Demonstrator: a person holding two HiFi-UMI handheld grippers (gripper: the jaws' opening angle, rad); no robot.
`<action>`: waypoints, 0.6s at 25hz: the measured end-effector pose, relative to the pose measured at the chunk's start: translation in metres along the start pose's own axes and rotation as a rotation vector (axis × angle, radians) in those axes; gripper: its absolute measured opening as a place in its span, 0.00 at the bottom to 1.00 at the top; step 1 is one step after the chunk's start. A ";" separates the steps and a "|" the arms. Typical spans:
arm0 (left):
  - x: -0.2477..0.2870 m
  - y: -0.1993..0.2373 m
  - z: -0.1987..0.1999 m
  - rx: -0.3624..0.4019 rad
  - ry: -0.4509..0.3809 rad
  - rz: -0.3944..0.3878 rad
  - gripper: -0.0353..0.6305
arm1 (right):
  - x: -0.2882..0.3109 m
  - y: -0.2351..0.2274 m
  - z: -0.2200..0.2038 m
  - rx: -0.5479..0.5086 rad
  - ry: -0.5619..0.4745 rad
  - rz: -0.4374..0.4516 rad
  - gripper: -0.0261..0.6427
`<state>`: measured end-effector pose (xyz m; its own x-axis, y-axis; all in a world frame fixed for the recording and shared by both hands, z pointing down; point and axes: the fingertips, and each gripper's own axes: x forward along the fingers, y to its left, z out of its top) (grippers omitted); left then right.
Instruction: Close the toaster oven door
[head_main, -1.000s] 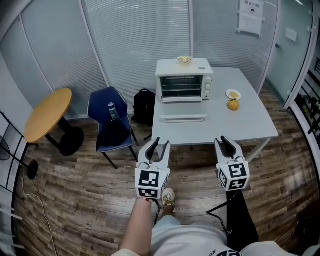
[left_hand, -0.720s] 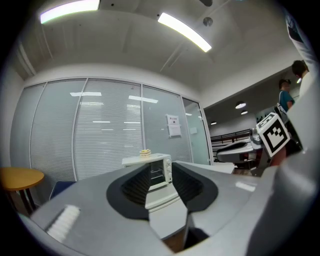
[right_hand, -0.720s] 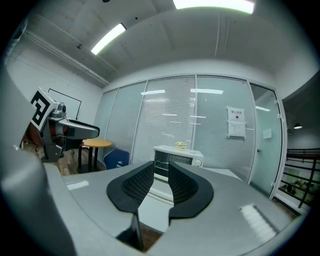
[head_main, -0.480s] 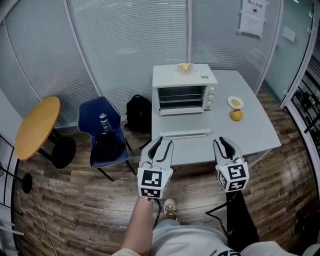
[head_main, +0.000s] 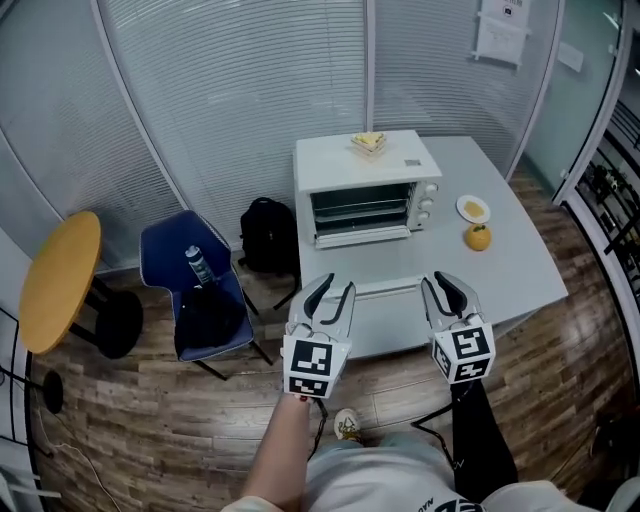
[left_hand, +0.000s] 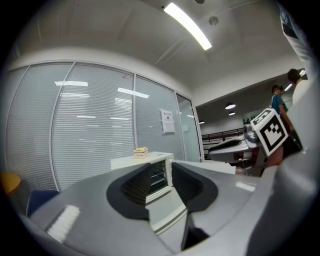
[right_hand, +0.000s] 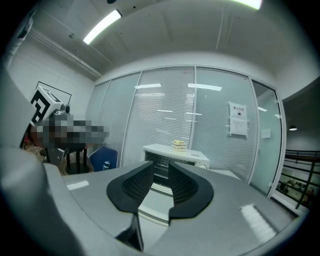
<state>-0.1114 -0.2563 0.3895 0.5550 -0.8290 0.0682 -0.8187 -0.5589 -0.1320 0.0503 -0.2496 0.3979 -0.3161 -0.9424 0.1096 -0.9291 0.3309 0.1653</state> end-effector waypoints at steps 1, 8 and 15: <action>0.006 0.004 -0.002 0.000 0.002 -0.006 0.28 | 0.007 0.000 0.000 0.002 0.000 0.000 0.15; 0.040 0.019 -0.025 -0.005 0.032 -0.039 0.28 | 0.038 -0.002 -0.016 0.008 0.031 -0.013 0.15; 0.063 0.018 -0.059 -0.024 0.081 -0.048 0.16 | 0.049 -0.003 -0.045 0.002 0.083 0.013 0.04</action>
<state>-0.0998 -0.3199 0.4495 0.5804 -0.7996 0.1539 -0.7955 -0.5972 -0.1026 0.0461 -0.2949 0.4469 -0.3107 -0.9307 0.1930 -0.9255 0.3425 0.1617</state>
